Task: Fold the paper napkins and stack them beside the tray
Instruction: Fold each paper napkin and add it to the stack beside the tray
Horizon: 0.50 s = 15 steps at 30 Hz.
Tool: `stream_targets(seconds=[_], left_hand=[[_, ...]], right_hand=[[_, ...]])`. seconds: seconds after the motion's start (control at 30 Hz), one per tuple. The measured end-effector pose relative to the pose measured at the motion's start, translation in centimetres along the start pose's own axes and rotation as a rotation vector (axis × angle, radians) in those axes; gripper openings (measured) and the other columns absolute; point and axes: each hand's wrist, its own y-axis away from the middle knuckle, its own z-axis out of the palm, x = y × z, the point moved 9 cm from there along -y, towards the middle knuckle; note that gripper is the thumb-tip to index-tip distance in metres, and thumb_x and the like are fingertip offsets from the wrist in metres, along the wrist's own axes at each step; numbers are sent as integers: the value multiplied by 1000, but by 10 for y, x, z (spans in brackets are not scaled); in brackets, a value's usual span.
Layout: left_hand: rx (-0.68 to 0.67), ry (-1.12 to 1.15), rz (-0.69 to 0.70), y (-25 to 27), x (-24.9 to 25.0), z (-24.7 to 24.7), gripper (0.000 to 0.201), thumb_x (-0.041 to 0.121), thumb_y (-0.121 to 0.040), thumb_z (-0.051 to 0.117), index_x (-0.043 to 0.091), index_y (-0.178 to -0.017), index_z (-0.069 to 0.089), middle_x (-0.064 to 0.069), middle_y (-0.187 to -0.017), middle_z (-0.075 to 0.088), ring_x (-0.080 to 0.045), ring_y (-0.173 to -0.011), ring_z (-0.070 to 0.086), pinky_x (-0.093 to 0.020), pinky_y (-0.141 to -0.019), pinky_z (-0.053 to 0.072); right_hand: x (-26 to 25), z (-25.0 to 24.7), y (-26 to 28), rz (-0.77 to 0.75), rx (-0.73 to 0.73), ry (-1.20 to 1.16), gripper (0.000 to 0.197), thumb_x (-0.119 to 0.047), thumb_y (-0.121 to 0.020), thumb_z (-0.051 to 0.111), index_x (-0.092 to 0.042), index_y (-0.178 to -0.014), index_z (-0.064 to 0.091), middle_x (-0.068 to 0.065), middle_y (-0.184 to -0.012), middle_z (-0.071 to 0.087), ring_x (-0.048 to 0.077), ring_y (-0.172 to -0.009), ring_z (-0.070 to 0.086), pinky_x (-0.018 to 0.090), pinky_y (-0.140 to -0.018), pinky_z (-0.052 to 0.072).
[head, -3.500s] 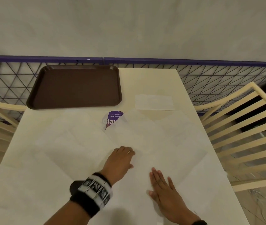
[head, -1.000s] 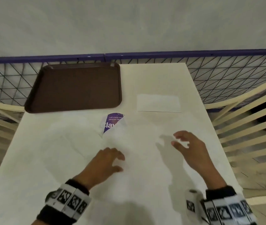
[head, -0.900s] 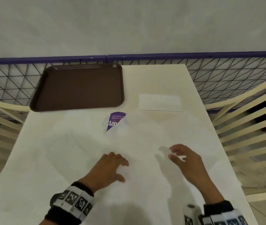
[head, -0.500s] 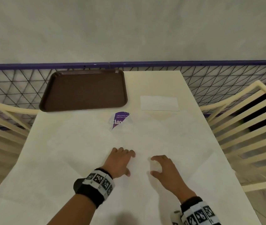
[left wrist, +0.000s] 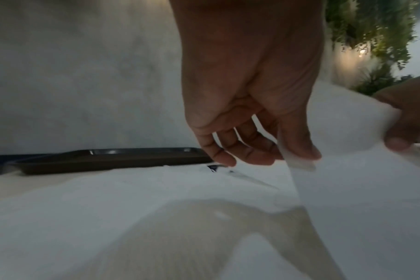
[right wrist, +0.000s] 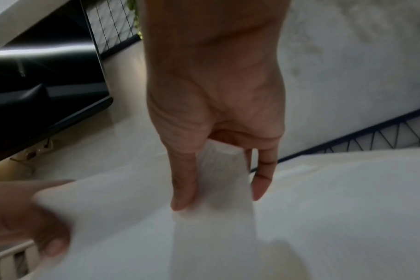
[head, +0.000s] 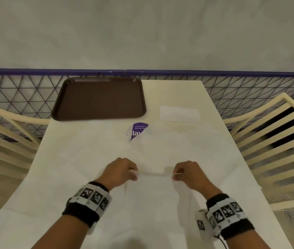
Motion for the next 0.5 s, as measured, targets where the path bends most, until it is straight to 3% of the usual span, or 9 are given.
stream_targets(seconds=[0.03, 0.1, 0.17, 0.23, 0.3, 0.37, 0.43, 0.5], left_hand=[[60, 97, -7, 0, -4, -14, 35, 4, -73, 60, 38, -68, 66, 14, -80, 69, -9, -86, 63, -27, -78, 49], [227, 298, 28, 4, -1, -48, 47, -6, -74, 61, 40, -62, 63, 24, -65, 66, 4, -73, 62, -17, -72, 46], [389, 428, 116, 18, 12, -81, 42, -5, -76, 66, 36, -69, 66, 28, -71, 67, 6, -78, 62, -7, -72, 41], [491, 510, 204, 39, 26, -101, 38, -5, -80, 65, 33, -79, 68, 22, -88, 71, 4, -89, 64, -8, -82, 44], [512, 555, 264, 60, 31, -100, 26, -1, -83, 64, 24, -87, 70, 22, -98, 69, 5, -94, 64, -9, -86, 44], [513, 508, 268, 75, 26, -80, 18, 7, -84, 65, 21, -93, 70, 27, -99, 67, 9, -94, 62, -6, -83, 44], [463, 510, 257, 82, 12, -45, 37, -4, -81, 65, 32, -91, 66, 26, -104, 67, 6, -100, 63, -11, -88, 45], [364, 531, 194, 80, -11, -1, 64, -22, -74, 58, 42, -85, 59, 25, -108, 66, 0, -106, 62, -18, -95, 46]], right_hand=[[-6, -15, 0, -26, 52, -47, 17, -13, -75, 74, -22, -68, 62, 0, -73, 65, 17, -79, 65, 11, -60, 42], [-21, -51, 5, -58, 211, -213, 24, 2, -74, 70, -19, -65, 63, -3, -68, 65, 5, -68, 62, 5, -57, 41], [-33, -81, 17, -117, 357, -448, 30, 12, -72, 65, -18, -66, 66, -6, -71, 68, -1, -67, 61, 7, -62, 46], [-44, -95, 33, -208, 413, -670, 28, 15, -74, 63, -12, -71, 66, -3, -83, 73, 4, -82, 65, 12, -75, 50], [-51, -91, 48, -280, 395, -807, 23, 14, -77, 61, -9, -71, 62, 0, -95, 73, 9, -97, 65, 16, -83, 49], [-46, -69, 59, -298, 312, -957, 18, 1, -74, 69, -15, -68, 62, 1, -98, 73, 12, -102, 65, 19, -84, 50], [-32, -38, 66, -273, 222, -954, 14, -20, -64, 77, -26, -69, 65, -1, -102, 72, 14, -107, 63, 23, -91, 49], [-13, -8, 70, -248, 191, -705, 26, -9, -70, 72, -33, -76, 64, -11, -106, 70, 9, -113, 59, 22, -97, 44]])
